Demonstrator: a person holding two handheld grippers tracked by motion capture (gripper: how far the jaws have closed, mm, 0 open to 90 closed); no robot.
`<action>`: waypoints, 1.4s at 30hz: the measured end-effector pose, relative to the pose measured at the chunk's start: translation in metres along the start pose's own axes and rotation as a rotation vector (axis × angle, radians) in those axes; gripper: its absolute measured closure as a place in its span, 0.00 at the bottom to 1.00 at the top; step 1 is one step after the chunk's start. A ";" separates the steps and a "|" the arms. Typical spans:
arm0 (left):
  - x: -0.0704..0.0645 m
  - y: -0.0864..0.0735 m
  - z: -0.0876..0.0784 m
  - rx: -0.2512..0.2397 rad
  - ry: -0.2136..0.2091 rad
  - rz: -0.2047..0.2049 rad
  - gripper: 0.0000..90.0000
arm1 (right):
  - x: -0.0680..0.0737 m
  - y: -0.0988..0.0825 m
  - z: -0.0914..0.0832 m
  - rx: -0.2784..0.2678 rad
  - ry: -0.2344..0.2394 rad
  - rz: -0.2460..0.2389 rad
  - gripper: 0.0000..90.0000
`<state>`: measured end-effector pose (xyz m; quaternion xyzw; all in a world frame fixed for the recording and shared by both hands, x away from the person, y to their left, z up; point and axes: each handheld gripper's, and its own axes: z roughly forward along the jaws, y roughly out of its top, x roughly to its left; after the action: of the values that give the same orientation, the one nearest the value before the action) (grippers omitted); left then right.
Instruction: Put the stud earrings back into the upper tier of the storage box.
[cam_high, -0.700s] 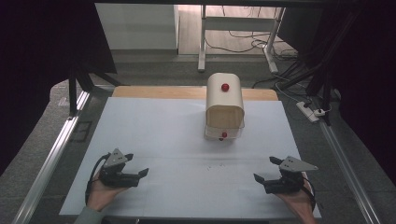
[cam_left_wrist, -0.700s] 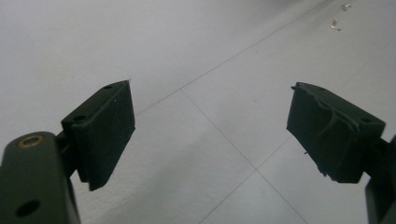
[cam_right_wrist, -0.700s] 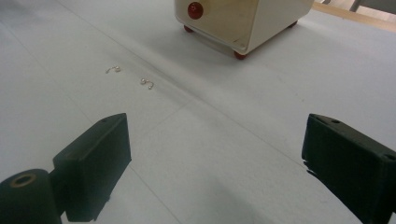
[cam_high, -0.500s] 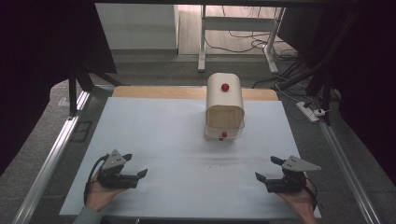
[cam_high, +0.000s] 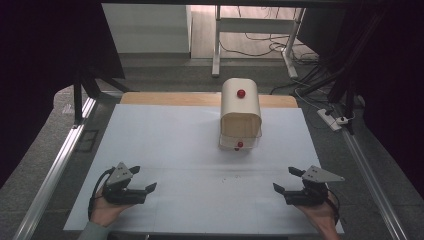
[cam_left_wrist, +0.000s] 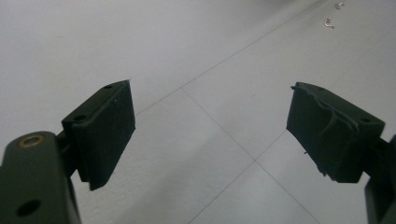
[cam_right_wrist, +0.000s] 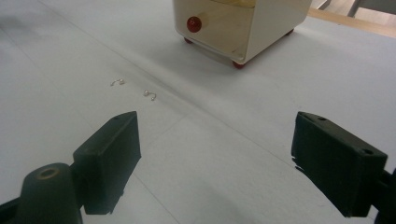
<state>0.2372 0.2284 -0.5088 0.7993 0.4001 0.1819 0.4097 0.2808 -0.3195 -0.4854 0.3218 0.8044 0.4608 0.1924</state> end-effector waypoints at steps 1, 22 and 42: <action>0.000 0.000 0.000 0.001 0.002 0.000 0.17 | 0.001 0.001 0.000 -0.001 0.009 0.002 0.18; -0.001 -0.001 0.003 0.024 0.007 0.005 0.17 | 0.018 0.029 0.018 0.053 0.102 -0.038 0.25; -0.003 -0.001 0.006 0.042 -0.006 0.008 0.18 | 0.036 0.047 0.066 0.191 0.141 -0.108 0.26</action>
<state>0.2383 0.2239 -0.5131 0.8100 0.3993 0.1728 0.3932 0.3112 -0.2365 -0.4782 0.2618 0.8723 0.3925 0.1284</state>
